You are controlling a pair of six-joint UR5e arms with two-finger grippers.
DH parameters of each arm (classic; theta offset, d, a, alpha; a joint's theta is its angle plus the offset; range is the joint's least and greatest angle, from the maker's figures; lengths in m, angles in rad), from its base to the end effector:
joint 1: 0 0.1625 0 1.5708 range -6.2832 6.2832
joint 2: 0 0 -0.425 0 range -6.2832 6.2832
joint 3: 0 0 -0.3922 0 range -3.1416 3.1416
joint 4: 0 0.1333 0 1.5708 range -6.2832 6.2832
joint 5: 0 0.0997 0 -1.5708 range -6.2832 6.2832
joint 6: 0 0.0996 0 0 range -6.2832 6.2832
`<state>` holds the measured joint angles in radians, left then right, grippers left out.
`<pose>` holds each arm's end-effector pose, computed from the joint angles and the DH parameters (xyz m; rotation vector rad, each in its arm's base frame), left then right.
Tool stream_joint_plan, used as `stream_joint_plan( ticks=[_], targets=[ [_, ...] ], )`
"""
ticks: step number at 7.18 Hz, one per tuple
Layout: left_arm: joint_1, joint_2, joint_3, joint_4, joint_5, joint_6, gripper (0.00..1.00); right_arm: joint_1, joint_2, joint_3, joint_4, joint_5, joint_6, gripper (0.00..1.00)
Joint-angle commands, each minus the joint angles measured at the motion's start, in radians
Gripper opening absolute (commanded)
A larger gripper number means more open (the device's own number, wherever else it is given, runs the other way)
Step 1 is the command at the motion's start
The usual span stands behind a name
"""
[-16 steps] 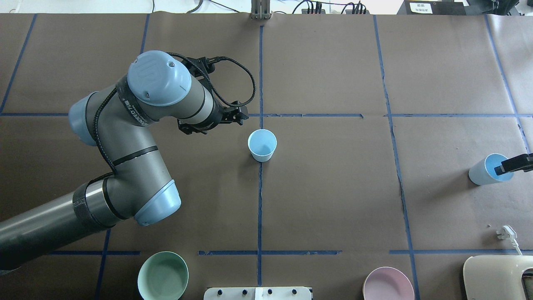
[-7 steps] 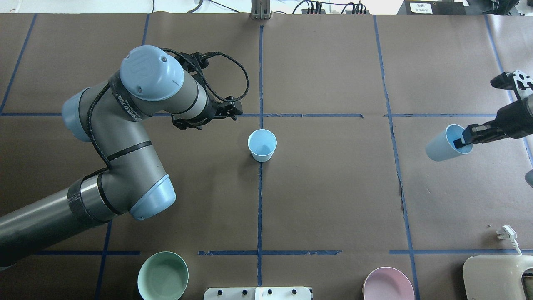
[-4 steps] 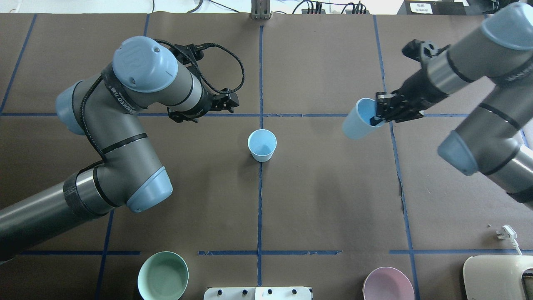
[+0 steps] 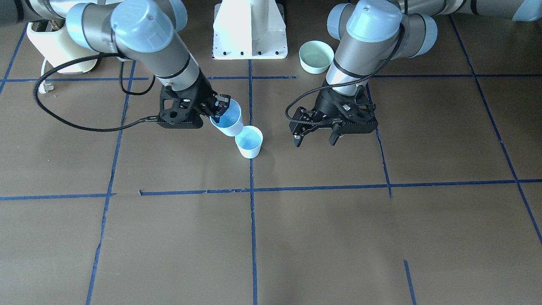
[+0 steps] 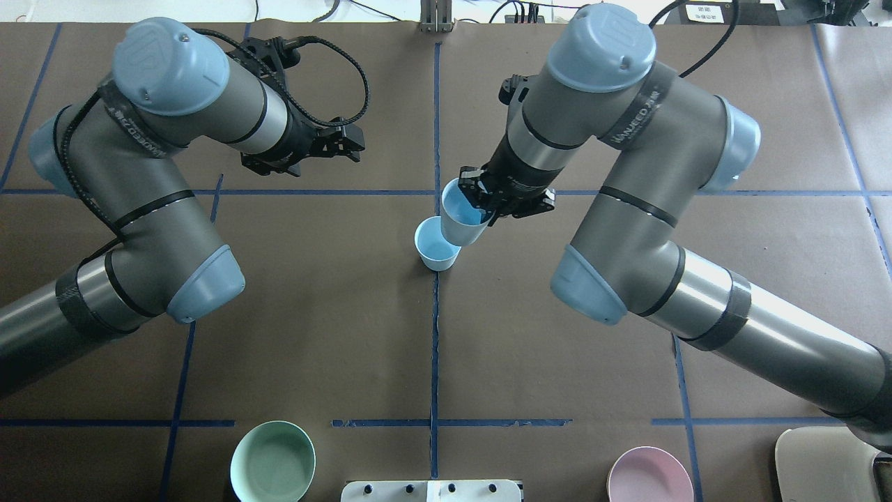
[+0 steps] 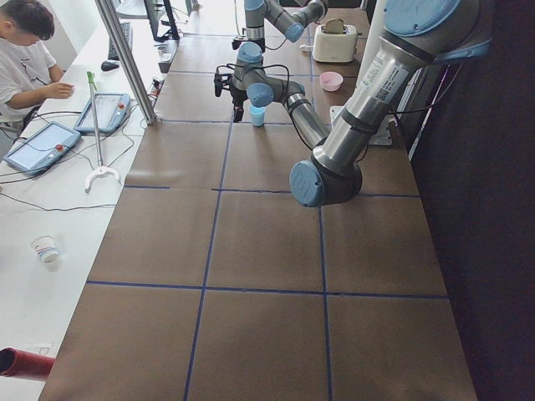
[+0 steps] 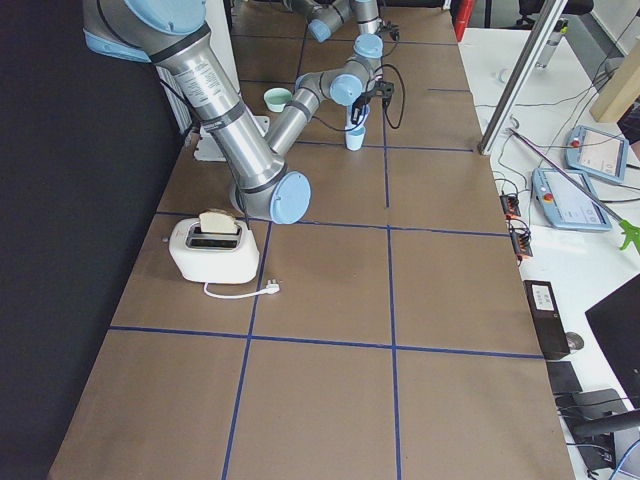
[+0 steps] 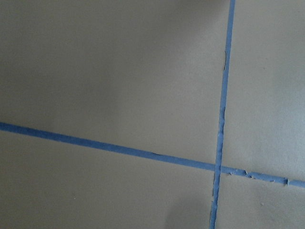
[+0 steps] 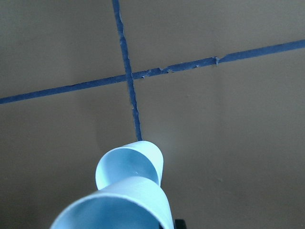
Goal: Stack blue cups with both arms
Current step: 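Carry the held cup with the right gripper over the center cup, then lower the held cup into the center cup and open the right gripper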
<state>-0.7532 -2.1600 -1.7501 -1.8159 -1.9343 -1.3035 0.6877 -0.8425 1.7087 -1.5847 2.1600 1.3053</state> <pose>0.4071 -0.5159 0.2078 0.2002 1.0379 -0.2558 -0.4643 -0.4823 0.1603 -0.1115 -0.9863 0.1360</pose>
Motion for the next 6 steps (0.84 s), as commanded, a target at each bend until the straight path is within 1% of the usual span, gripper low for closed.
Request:
stream_joint_plan(
  ticks=[1,2,6],
  targets=[
    [-0.005,0.038,-0.005,-0.045,-0.015,0.007,1.0,-0.046,0.043,-0.044,-0.006,-0.079,0.019,0.0],
    [-0.005,0.038,-0.005,-0.045,-0.015,0.007,1.0,-0.072,0.043,-0.044,-0.005,-0.119,0.019,0.0],
    [-0.003,0.038,-0.006,-0.045,-0.015,0.006,1.0,-0.088,0.042,-0.047,-0.006,-0.176,0.015,0.0]
  ],
)
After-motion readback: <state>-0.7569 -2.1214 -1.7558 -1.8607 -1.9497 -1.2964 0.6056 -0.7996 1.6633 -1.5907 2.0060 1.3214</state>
